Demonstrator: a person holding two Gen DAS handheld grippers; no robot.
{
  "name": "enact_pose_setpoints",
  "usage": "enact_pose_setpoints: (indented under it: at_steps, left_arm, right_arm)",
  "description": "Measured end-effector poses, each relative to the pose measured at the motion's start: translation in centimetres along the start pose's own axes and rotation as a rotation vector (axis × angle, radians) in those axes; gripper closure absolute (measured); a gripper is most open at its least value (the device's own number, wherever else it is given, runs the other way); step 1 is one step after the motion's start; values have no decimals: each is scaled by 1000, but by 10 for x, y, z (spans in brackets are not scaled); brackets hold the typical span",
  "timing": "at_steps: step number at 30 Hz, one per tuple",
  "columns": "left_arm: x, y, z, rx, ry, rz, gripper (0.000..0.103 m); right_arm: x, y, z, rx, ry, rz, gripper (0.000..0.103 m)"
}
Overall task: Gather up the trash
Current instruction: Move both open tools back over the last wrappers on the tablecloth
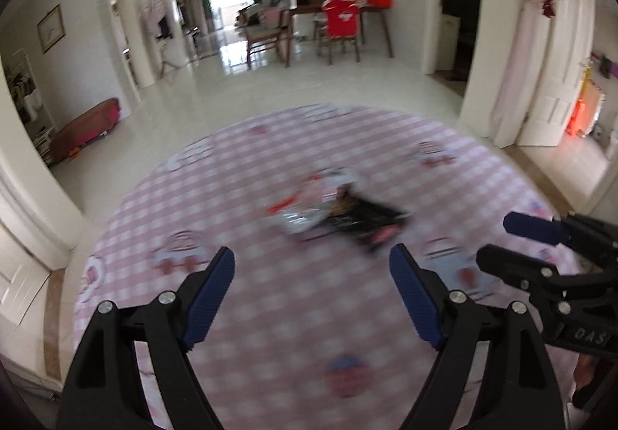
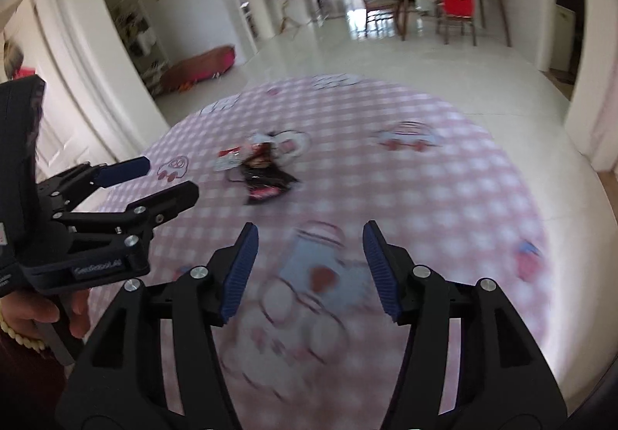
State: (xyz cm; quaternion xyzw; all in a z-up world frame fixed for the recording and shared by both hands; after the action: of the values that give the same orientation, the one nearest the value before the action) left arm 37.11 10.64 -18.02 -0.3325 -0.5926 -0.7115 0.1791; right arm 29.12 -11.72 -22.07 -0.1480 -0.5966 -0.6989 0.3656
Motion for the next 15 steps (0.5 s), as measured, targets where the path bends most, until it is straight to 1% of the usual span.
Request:
enact_pose_setpoints:
  at_steps: [2,5,6,8,11,12,13,14,15]
  left_arm:
    - [-4,-3,16,10,15,10,22]
    - [-11,-8,33,8,24,21,22]
    - [-13,-8,37,2,41,23,22]
    - [-21,-6,38,-15,50,33,22]
    - [-30,-6,34,-35,24,43,22]
    - [-33,-6,32,-47,26,40,22]
    - [-36,-5,27,-63,18,41,22]
    - [-38,-5,24,-74,11,42,22]
    - [-40,-4,20,-85,7,39,22]
  right_arm:
    - [-22,3,18,33,8,23,46]
    - [-48,10,31,61,22,48,42]
    - [-59,12,34,71,18,58,41]
    - [-71,16,36,79,15,71,41]
    - [-90,19,38,93,27,106,41]
    - [-97,19,39,110,26,123,44]
    - [-102,18,39,124,26,136,51]
    - [-102,19,39,142,25,131,56]
    - [-103,18,42,159,40,138,64]
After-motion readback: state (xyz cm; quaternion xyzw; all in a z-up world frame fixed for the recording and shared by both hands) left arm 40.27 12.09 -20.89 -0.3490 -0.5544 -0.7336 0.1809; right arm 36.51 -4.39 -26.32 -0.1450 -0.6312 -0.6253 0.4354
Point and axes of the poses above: each gripper's, at about its wrist camera, not at the fingertips, and x roughly against the way its jaws point, z to its left, y to its top, the point moved 8 cm from there along -x, roughly the way its jaws point, and after that the axes turned 4 degrees about -z, right-handed, at the moved point
